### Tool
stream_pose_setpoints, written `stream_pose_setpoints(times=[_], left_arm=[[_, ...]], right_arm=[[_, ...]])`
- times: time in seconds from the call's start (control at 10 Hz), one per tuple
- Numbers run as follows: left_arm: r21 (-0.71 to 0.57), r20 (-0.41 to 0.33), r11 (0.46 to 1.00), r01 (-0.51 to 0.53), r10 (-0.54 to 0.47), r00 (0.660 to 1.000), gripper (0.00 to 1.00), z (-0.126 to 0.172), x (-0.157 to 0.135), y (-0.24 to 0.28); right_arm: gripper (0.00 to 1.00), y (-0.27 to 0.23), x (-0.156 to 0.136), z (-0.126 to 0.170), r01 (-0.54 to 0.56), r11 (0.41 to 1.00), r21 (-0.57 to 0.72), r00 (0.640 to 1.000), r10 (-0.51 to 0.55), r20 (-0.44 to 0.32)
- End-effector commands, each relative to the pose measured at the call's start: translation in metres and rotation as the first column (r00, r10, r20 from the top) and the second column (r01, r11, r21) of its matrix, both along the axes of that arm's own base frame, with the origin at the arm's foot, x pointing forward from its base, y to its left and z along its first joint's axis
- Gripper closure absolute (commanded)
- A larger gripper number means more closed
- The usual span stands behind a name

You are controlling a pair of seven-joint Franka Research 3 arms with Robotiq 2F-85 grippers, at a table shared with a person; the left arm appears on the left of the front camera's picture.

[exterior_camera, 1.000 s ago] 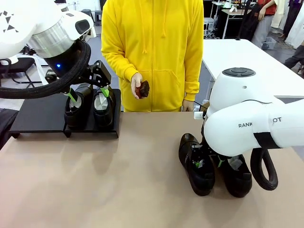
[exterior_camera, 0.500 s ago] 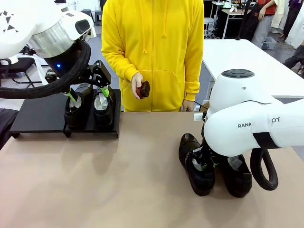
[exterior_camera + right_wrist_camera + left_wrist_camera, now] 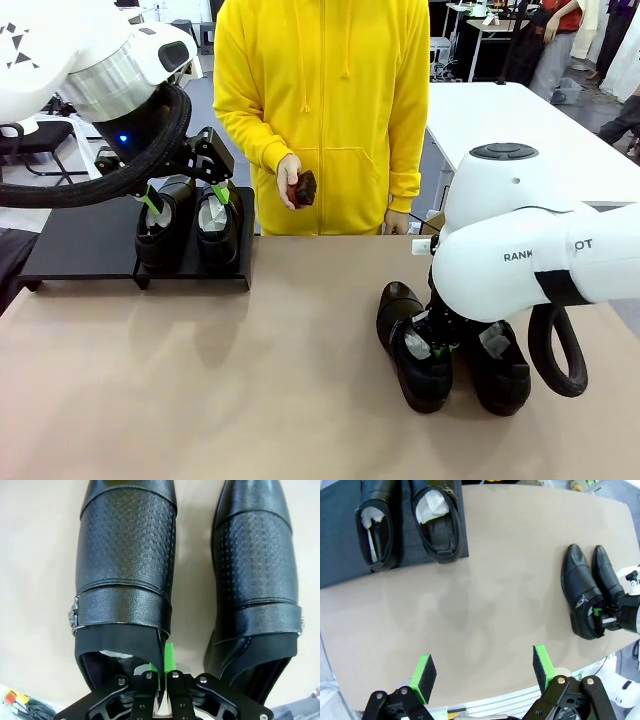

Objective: Organize the shoes by placing them on the stand.
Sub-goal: Pick up one Shoe and place it in the middle of the table.

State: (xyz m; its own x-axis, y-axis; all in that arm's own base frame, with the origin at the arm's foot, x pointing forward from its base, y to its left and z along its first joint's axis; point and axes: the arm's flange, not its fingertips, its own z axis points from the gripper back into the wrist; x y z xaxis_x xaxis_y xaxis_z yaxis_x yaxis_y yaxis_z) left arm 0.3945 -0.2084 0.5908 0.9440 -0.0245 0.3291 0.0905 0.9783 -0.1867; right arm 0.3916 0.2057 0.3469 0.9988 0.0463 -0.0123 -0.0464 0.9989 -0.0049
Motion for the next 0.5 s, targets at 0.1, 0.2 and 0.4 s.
stream_pose_setpoints(times=[0.1,0.2,0.4], left_arm=[[-0.004,0.006,1.000,-0.001,0.001,1.000,0.00,0.001,0.001,0.001],[-0.004,0.006,1.000,-0.001,0.001,1.000,0.00,0.001,0.001,0.001],[-0.004,0.006,1.000,-0.001,0.001,1.000,0.00,0.001,0.001,0.001]], right_arm=[[1.00,0.017,-0.015,0.048,0.037,0.999,-0.003,0.997,-0.037,0.069],[1.00,0.034,-0.029,0.070,0.015,1.000,0.001,0.992,-0.015,0.125],[1.00,0.067,-0.044,0.091,-0.068,0.997,0.036,0.988,0.063,0.139]])
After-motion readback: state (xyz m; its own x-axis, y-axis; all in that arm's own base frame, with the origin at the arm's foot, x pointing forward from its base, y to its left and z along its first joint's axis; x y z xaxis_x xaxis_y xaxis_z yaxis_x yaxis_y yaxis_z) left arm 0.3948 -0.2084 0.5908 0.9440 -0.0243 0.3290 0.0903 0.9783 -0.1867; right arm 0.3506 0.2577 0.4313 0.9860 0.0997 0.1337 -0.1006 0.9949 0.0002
